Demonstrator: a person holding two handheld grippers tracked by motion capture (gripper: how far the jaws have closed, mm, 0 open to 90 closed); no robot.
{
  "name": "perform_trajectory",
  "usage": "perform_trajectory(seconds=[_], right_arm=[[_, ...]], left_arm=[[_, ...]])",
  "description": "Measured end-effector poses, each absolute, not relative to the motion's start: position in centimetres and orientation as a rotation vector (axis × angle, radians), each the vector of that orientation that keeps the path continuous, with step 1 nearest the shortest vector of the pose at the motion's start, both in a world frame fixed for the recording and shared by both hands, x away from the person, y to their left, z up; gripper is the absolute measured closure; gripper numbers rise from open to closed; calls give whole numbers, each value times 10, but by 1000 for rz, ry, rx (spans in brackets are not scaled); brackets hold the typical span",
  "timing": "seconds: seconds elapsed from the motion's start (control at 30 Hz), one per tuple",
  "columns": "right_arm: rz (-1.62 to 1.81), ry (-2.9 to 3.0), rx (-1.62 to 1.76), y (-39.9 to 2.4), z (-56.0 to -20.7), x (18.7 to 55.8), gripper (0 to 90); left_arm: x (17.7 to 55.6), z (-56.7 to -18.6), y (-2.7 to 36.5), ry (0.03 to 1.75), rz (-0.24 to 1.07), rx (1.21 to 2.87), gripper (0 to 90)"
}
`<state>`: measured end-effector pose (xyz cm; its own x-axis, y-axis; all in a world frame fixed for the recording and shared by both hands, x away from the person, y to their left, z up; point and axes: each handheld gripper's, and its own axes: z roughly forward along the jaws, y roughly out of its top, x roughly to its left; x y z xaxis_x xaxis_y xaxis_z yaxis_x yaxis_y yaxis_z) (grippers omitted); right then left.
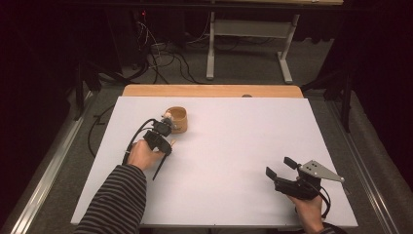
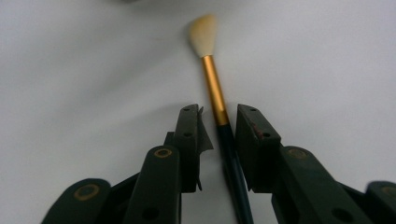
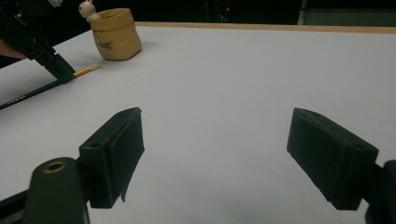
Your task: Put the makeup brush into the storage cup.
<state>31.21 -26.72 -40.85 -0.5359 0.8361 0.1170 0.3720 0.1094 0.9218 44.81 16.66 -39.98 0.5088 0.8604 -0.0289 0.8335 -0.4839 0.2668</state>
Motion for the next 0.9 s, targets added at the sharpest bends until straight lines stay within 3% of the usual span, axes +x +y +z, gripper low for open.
perform_trajectory(seconds=[0.4, 0.9], right_arm=[[1415, 1960, 1167, -266, -409, 312, 203], [1419, 1959, 1178, -267, -409, 312, 204]], left_arm=[[448, -400, 168, 1421, 132, 2521, 820], [450, -400, 171, 1383, 110, 2531, 835]])
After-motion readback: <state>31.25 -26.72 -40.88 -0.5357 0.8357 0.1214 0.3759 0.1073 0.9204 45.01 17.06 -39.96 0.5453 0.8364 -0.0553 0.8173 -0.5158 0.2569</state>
